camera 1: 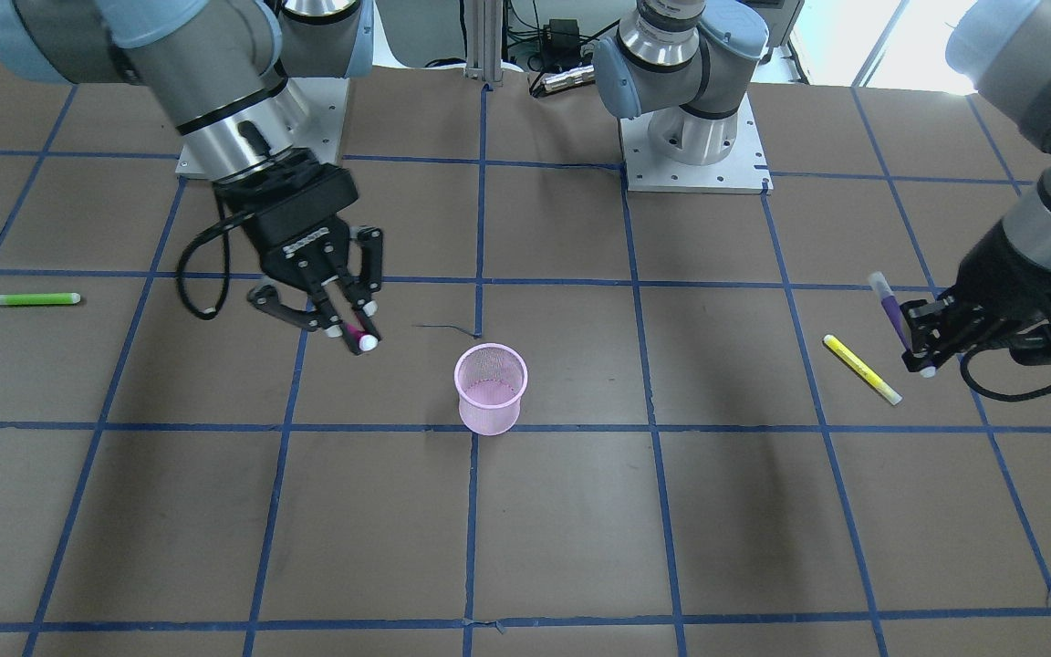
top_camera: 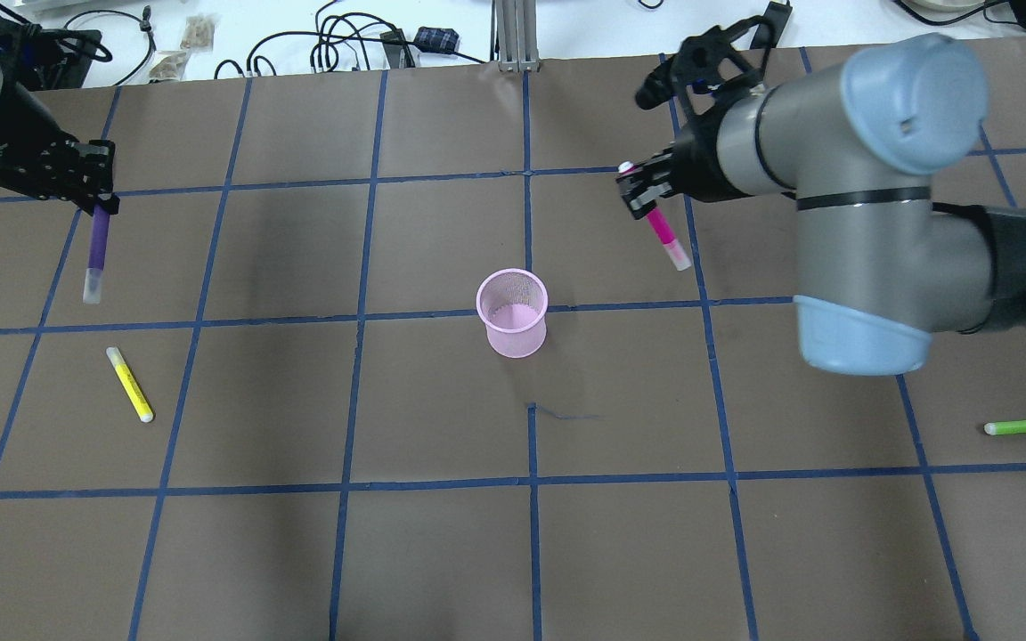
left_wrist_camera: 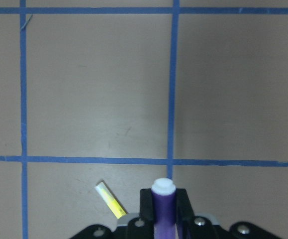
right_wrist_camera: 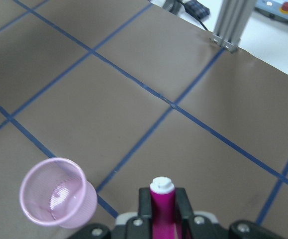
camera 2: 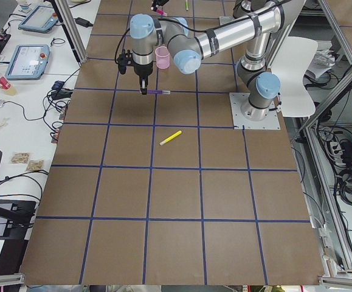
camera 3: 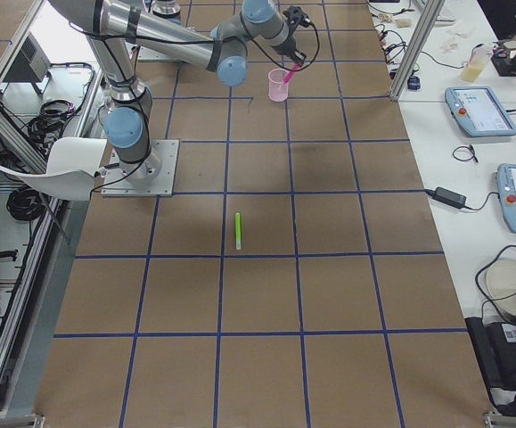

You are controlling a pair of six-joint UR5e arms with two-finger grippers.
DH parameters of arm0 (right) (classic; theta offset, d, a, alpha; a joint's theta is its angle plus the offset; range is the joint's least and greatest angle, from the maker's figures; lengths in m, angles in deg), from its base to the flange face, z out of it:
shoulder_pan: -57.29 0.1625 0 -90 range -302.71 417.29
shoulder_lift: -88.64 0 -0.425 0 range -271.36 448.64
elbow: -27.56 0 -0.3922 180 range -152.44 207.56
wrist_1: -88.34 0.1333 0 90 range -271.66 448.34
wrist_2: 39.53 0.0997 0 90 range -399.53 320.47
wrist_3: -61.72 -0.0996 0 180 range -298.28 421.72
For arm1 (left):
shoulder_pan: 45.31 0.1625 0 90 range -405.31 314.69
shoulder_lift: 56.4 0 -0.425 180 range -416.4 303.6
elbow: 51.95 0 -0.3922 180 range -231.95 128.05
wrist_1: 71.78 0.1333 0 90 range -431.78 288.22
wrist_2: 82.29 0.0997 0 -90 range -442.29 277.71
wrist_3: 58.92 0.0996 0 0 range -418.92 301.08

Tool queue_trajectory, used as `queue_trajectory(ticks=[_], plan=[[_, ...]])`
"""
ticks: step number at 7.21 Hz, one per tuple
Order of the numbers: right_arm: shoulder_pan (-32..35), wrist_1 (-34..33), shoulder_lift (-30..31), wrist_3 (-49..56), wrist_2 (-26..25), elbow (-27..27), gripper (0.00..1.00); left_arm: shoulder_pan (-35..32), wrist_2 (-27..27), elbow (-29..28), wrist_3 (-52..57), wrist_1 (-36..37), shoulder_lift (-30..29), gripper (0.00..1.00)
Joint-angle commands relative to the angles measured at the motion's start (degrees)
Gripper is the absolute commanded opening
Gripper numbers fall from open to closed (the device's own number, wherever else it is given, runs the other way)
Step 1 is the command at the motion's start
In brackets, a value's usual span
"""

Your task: Insert purple and pink pens into pink cup

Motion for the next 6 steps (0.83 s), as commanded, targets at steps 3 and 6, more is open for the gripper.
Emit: queue_trajectory(ticks=[3, 6], plan=[[12.25, -28.51, -14.32, -12.48, -1.99, 0.17, 0.00, -7.91, 0.44, -0.08, -11.39, -3.08, 3.37, 0.00], [13.51, -30.60, -17.95, -13.22, -2.87, 0.08, 0.00, -7.91, 0.52, -0.08, -11.39, -3.17, 3.37, 0.00]])
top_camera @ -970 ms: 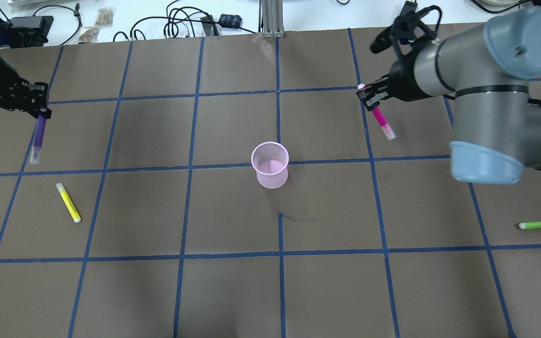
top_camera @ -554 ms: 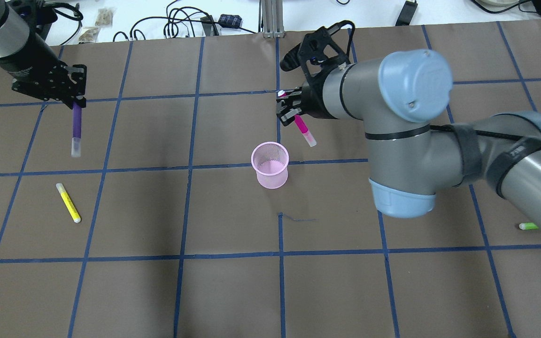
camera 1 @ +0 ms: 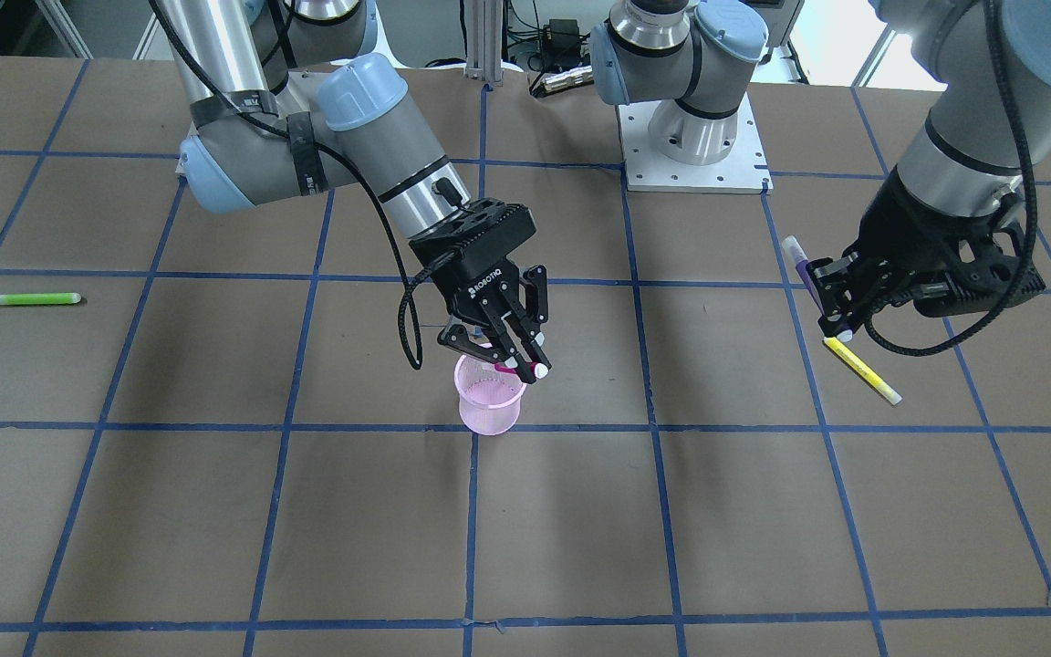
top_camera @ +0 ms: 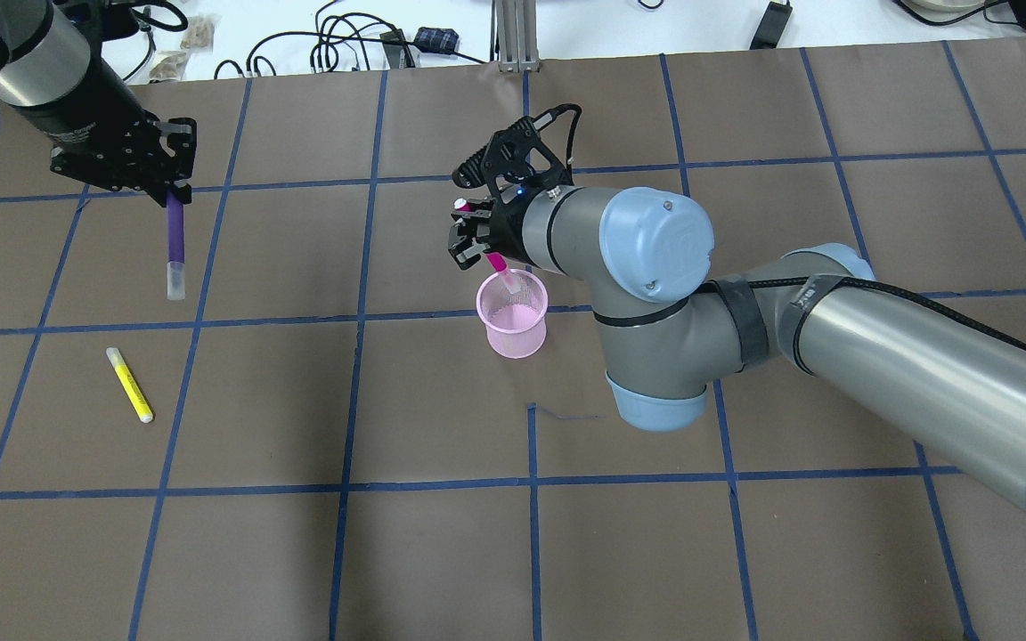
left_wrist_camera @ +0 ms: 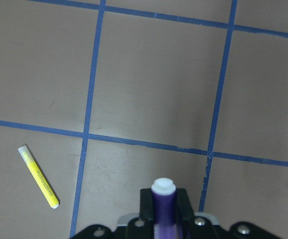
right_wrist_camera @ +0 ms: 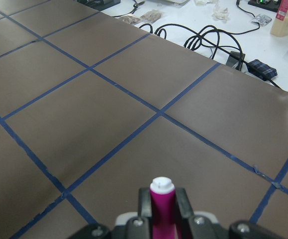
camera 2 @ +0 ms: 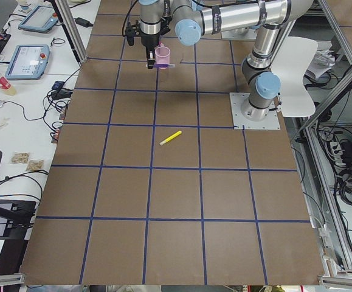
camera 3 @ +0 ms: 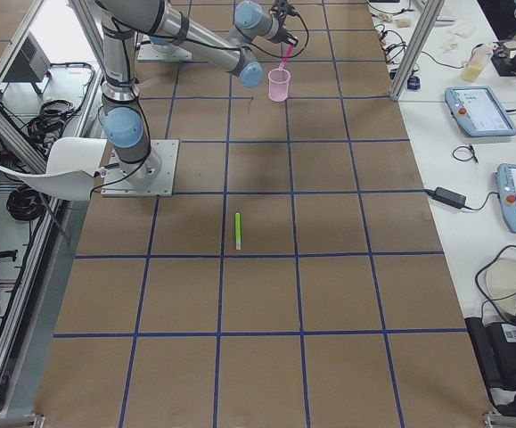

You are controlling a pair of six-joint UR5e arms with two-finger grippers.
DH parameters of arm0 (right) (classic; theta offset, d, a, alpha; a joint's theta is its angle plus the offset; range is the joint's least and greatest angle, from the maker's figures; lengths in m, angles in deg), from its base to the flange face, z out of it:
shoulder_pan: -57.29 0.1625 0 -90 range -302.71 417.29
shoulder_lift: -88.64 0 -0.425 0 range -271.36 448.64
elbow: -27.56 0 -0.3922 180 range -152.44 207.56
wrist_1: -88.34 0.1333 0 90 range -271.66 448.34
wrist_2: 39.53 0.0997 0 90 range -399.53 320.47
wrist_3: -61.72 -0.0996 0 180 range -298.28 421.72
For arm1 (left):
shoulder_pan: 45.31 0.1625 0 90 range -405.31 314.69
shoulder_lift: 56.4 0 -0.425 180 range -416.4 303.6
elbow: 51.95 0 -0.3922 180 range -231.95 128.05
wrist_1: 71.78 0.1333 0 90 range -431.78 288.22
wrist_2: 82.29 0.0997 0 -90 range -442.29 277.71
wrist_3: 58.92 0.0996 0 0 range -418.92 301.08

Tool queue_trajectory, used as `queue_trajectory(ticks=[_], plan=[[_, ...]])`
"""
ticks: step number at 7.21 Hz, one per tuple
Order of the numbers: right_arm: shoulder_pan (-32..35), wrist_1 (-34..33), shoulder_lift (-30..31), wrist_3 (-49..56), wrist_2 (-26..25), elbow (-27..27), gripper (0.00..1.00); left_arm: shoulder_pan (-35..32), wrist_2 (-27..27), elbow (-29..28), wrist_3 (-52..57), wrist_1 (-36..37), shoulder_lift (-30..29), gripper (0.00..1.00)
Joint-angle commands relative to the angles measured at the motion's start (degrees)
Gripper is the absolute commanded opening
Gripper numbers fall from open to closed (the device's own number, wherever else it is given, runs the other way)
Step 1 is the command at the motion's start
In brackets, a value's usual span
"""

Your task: Insert purple and pink pens into pink cup

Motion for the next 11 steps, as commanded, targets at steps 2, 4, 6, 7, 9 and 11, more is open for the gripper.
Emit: queue_trajectory(ticks=[2, 4, 6, 7, 9, 11], plan=[[0.27, -3.17, -2.79, -0.10, -1.38, -0.20, 0.00, -0.04, 0.07, 0.01, -0.04, 0.07, 0.00, 0.00], [0.18, -3.36, -3.06, -0.62, -1.38, -1.69, 0.33, -0.04, 0.07, 0.01, -0.13, -0.02, 0.00, 0.00], [0.18, -3.89, -3.06, -0.80, -1.56, -2.49, 0.95, -0.04, -0.02, 0.01, -0.22, 0.07, 0.09, 0.00], [0.09, -3.28, -2.45, -0.97, -3.30, -1.80, 1.00, -0.21, -0.46, 0.09, -1.35, 0.07, 0.09, 0.00], [-2.18, 4.67, -2.00, -0.80, -5.16, 3.89, 1.00, -1.69, -1.08, 0.09, -2.59, 1.29, -0.43, 0.00], [-8.30, 20.00, 1.23, -0.80, -4.38, 10.22, 1.00, -13.16, -0.55, 0.97, -3.37, 15.89, -1.75, 0.00]])
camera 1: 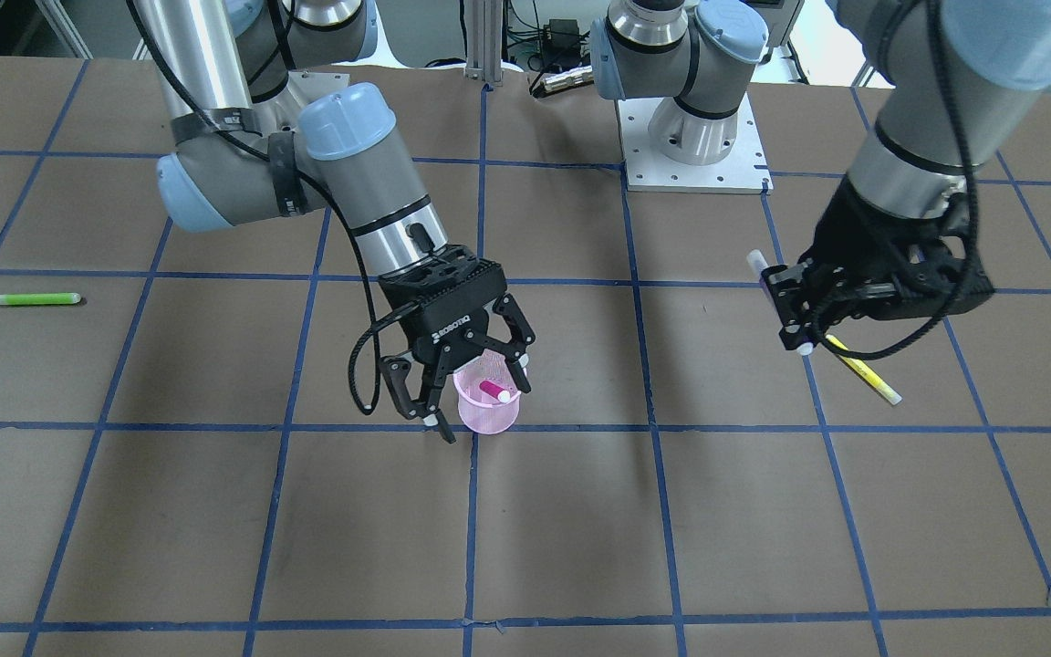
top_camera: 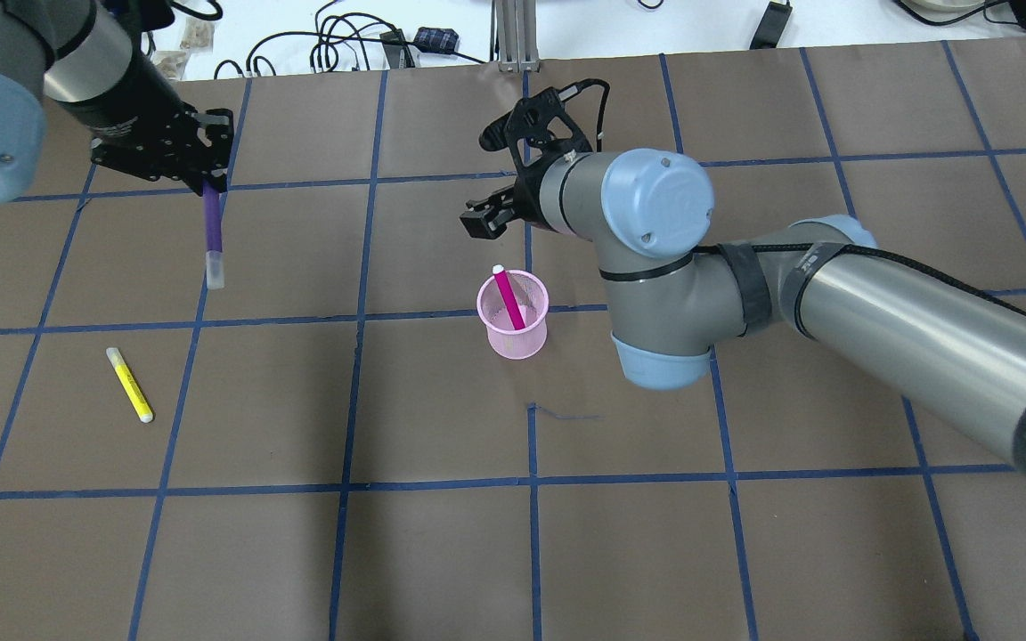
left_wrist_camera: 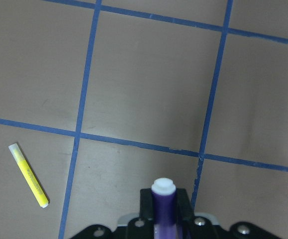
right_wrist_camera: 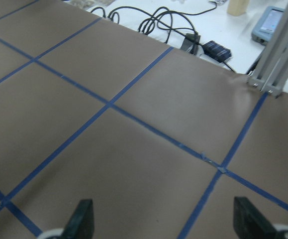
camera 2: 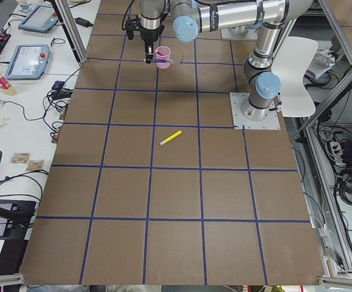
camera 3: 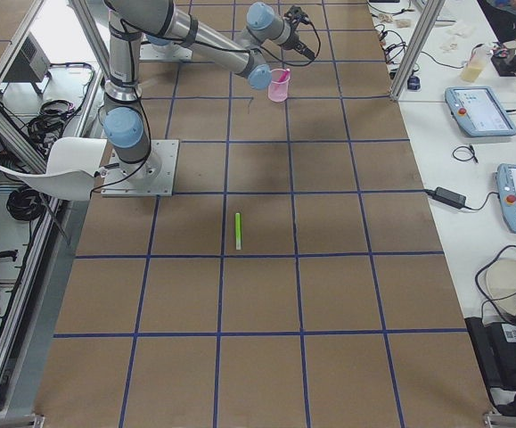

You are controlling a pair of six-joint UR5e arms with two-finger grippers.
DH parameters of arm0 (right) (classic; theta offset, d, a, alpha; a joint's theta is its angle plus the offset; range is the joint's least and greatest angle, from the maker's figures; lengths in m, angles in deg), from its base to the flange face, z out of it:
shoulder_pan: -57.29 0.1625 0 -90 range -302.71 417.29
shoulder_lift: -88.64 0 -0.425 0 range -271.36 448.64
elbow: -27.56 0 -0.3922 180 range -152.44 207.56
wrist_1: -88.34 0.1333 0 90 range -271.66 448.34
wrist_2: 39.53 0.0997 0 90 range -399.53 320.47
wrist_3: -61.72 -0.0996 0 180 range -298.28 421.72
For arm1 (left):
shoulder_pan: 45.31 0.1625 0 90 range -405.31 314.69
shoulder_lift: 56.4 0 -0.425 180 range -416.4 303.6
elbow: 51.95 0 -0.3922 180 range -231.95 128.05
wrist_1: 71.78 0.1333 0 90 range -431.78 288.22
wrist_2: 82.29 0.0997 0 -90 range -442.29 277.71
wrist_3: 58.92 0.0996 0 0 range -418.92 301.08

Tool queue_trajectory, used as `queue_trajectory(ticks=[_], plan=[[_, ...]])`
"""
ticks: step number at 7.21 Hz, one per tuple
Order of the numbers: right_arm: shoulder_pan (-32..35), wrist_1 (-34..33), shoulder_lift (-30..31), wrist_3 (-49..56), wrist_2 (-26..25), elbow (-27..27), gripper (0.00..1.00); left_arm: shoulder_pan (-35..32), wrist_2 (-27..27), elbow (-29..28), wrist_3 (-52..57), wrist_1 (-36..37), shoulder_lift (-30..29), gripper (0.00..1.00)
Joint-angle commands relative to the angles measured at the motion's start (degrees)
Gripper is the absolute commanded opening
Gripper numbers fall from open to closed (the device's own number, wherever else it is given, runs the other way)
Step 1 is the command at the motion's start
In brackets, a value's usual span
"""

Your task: Insert purple and pink pens into pink cup

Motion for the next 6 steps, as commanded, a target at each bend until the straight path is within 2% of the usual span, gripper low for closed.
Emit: queue_trajectory(ticks=[1, 2, 3, 4, 5, 6], plan=[[-7.08, 21.43, 5.31, 0.01, 0.70, 6.32, 1.00, -11.60, 0.54, 0.69, -2.16, 13.17, -1.72, 0.00], [-9.28, 30.24, 7.69, 0.01, 0.53, 8.61, 1.00, -14.78, -0.06, 1.56, -2.43, 22.36, -2.60, 0.00], [-11.13, 40.33, 8.76, -0.08, -0.17, 12.46, 1.00, -18.21, 0.63, 3.31, -3.13, 26.80, -2.87, 0.00], [-11.85, 53.31, 9.81, -0.26, -1.48, 17.63, 1.00, -21.11, 0.55, 5.42, -4.01, 35.37, -3.92, 0.00], [-11.68, 63.45, 10.08, -2.69, -5.93, 23.25, 1.00, -23.23, 0.72, 8.74, -4.37, 44.07, -5.15, 0.00], [-11.42, 68.86, 9.74, -7.50, -8.84, 26.70, 1.00, -24.64, 0.64, 11.91, -6.72, 50.16, -5.59, 0.00]])
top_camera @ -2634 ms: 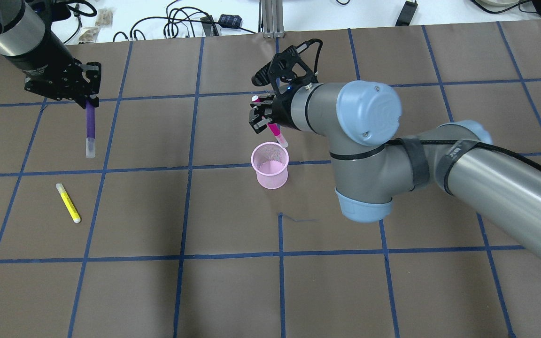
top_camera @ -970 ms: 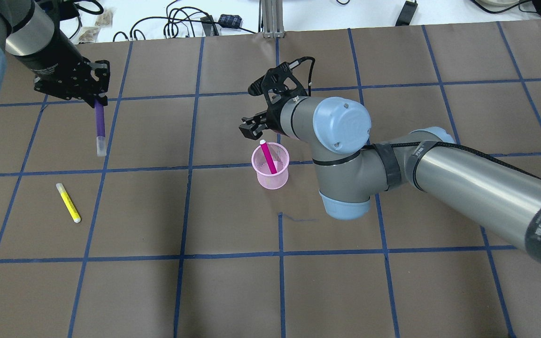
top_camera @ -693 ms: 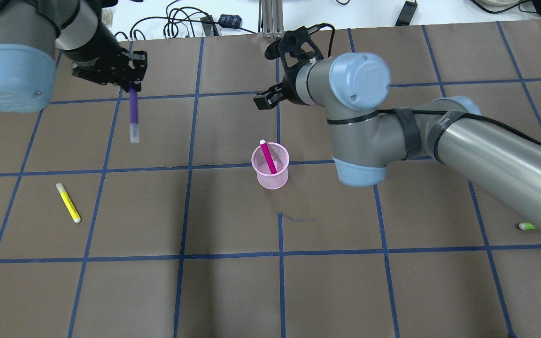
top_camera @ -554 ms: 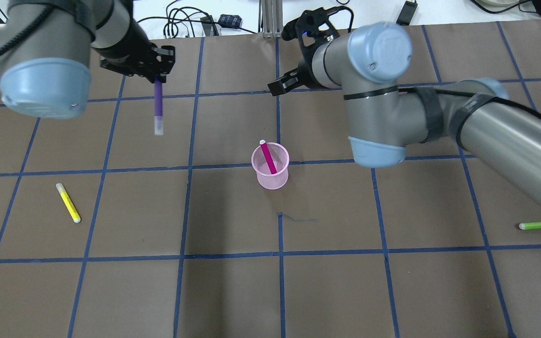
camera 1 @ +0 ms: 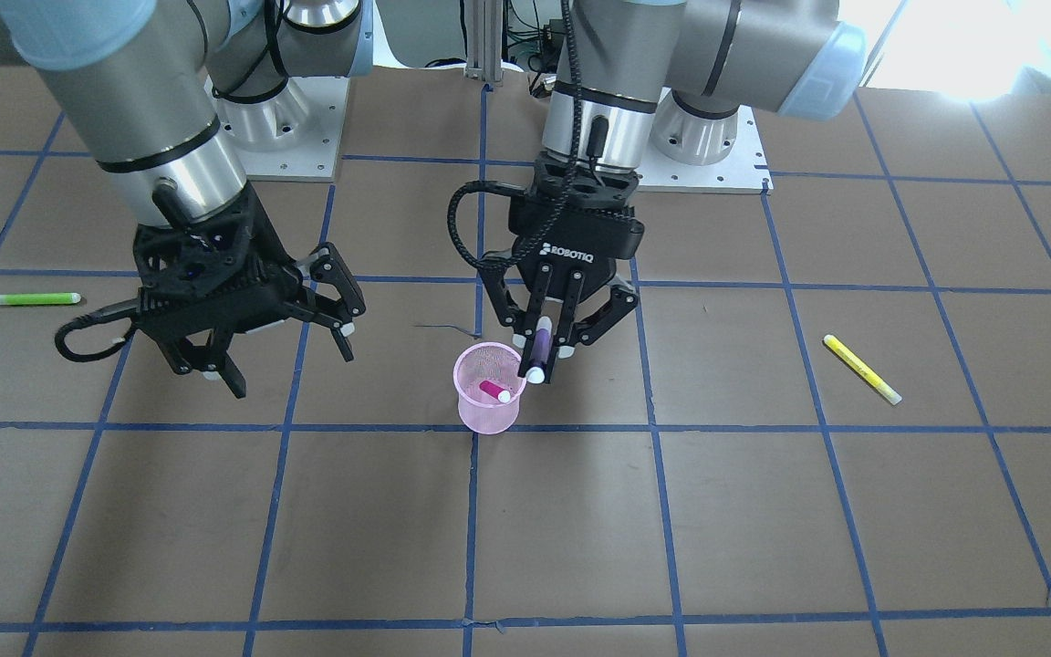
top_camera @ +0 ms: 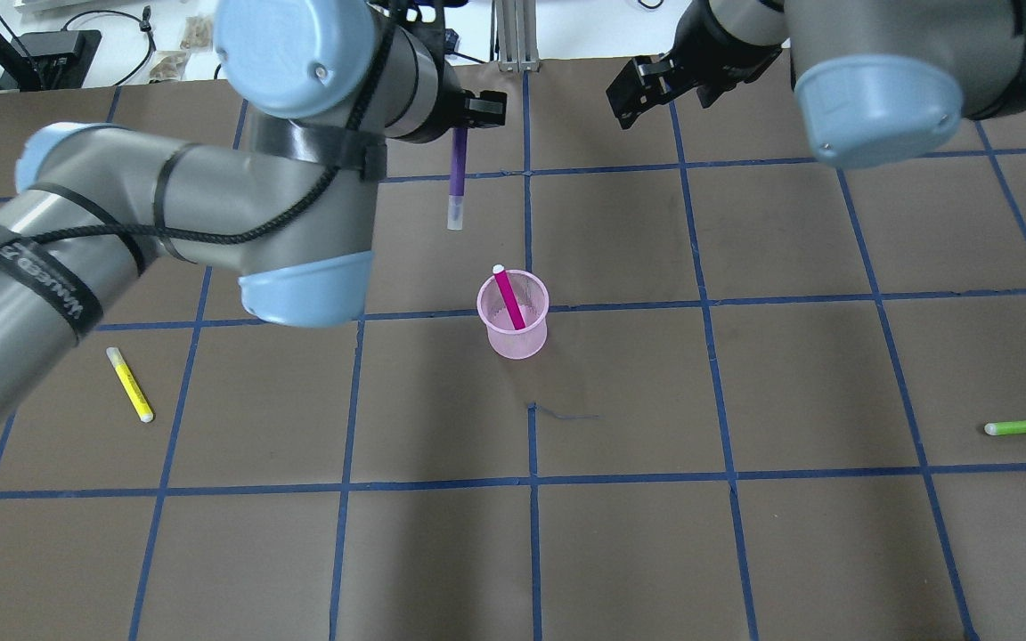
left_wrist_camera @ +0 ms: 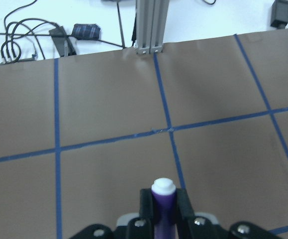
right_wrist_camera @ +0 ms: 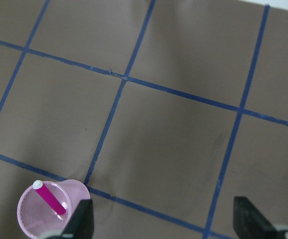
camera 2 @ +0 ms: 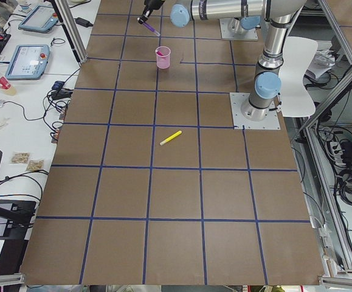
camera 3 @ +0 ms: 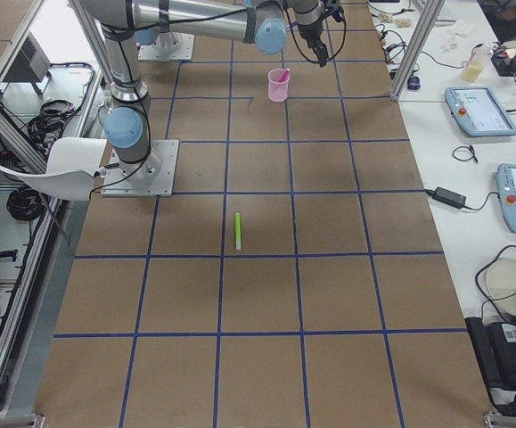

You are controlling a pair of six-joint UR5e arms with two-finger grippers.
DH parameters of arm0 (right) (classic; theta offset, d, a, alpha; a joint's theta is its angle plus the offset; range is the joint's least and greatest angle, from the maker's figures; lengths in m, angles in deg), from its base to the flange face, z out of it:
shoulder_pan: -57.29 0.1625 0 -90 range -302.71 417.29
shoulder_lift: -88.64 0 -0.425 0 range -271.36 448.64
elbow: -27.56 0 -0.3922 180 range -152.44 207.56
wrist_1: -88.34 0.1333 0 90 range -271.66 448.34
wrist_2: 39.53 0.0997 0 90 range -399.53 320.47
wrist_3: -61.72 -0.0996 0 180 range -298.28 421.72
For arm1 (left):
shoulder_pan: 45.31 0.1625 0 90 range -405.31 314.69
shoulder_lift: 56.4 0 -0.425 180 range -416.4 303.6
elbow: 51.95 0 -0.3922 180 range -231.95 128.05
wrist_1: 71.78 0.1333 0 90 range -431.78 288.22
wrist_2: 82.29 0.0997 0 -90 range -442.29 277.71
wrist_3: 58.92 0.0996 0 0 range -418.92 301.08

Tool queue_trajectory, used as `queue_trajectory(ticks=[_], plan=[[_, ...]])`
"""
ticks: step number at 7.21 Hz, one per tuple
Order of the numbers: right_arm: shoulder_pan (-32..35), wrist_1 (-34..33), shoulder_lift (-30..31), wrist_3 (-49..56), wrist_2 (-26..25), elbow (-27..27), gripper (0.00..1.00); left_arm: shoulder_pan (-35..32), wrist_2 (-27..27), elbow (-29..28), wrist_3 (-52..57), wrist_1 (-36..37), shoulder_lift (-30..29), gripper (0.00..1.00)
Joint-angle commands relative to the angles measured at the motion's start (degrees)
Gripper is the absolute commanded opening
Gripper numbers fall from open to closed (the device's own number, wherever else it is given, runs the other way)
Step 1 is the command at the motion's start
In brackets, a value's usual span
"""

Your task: Insert purple and pink pens into pink cup

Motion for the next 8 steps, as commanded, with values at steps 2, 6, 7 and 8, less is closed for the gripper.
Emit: queue_trajectory(ticks=[2, 6, 7, 8], plan=[[0.32, 17.96, 0.57, -10.31, -6.46, 6.75, 1.00, -4.05, 0.10, 10.42, -2.79, 23.53, -2.59, 0.00], [1.55, 23.27, 0.05, -14.92, -13.24, 5.52, 1.00, -4.76, 0.19, 16.34, -5.60, 38.79, -8.48, 0.00], [1.55, 23.10, 0.13, -14.91, -13.25, 5.09, 1.00, -4.76, 0.28, 16.34, -5.60, 40.46, -10.06, 0.00], [1.55, 22.92, 0.05, -14.91, -13.34, 4.56, 1.00, -4.76, 0.71, 16.25, -5.51, 42.13, -11.55, 0.00]])
